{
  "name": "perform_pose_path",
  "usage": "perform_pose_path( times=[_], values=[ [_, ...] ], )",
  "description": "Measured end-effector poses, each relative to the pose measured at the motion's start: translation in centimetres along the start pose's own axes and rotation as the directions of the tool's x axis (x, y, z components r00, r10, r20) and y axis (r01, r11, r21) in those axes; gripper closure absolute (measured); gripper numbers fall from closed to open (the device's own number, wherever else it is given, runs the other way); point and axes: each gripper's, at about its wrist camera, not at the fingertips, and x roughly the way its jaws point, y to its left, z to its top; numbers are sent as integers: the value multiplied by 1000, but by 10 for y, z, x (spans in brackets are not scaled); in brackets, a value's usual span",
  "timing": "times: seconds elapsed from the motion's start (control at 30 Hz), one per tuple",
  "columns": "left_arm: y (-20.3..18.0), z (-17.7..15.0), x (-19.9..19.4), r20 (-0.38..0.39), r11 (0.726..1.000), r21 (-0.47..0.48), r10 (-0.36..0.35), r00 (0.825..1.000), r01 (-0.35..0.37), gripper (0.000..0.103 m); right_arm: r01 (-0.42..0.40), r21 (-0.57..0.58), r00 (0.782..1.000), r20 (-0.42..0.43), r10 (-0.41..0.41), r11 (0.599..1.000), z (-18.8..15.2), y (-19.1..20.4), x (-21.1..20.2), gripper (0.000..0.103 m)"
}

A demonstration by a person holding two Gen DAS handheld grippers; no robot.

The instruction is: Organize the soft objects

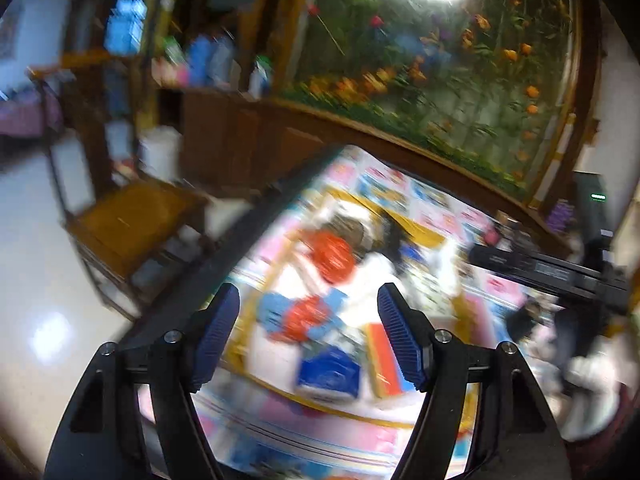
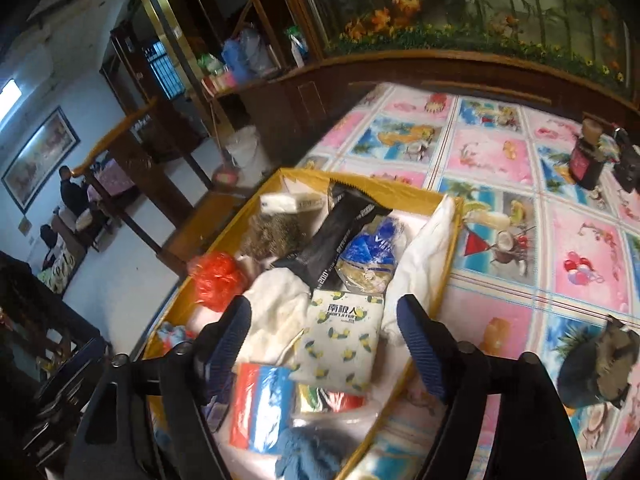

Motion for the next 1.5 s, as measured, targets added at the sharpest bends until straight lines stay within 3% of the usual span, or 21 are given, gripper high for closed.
perform_pose_path(
  times=[0.03, 0.07, 0.13, 0.17, 0.2, 0.27, 0.3, 0.33, 0.37, 0.43, 0.5, 0.87, 1.03, 1.2, 1.5],
  values=[
    [-4, -1, -15, 77, 998, 12, 61, 995, -62, 32, 1, -3, 1000, 28, -1, 1000, -6, -2, -13, 18],
    [-7, -3, -35, 167, 995, -11, 101, 981, -100, 24, 6, -5, 998, 66, -5, 1000, -14, -3, -29, 11],
    [-10, -8, -64, 274, 994, -79, 95, 957, -76, 0, 10, -4, 990, 142, -9, 1000, -32, -5, -60, 8],
    [-9, -13, -75, 320, 993, -117, 65, 945, -29, 0, 13, -5, 983, 183, -11, 1000, -44, -6, -76, 8],
    [-8, -15, -76, 309, 988, -152, 37, 950, 11, 0, 17, -7, 977, 211, -16, 1000, -55, -7, -88, 7],
    [-10, -11, -62, 205, 982, -166, -54, 977, 89, 0, 24, -2, 968, 248, -23, 1000, -75, -9, -106, 5],
    [-16, -11, -52, 126, 986, -148, -58, 990, 76, 0, 18, 8, 965, 260, -19, 1000, -86, -11, -114, 4],
    [-22, -12, -46, 89, 993, -121, -4, 996, 15, 0, 10, 17, 964, 267, -14, 1000, -96, -13, -120, 3],
    [-33, -14, -43, 81, 994, -72, 88, 993, -82, 0, 3, 23, 963, 268, -9, 1000, -108, -14, -126, 2],
    [-51, -20, -44, 115, 980, 11, 197, 974, -200, 0, 7, 20, 964, 265, -12, 1000, -126, -16, -133, 1],
    [-65, -25, -47, 150, 967, 49, 239, 959, -249, 0, 26, 8, 961, 275, -27, 1000, -146, -17, -144, 1],
    [-93, -37, -45, 54, 971, 89, 220, 974, -224, 0, 94, -47, 955, 287, -76, 994, -177, -8, -167, 0],
    [-87, -40, -42, 25, 977, 76, 197, 980, -198, 0, 94, -56, 966, 248, -77, 994, -173, -4, -158, 0],
    [-77, -41, -34, 0, 971, 66, 229, 973, -229, 0, 105, -91, 970, 229, -82, 990, -169, 11, -151, 0],
    [-50, -45, -21, -52, 977, 14, 214, 975, -214, 0, 133, -135, 978, 176, -108, 982, -166, 34, -129, 0]
  ],
)
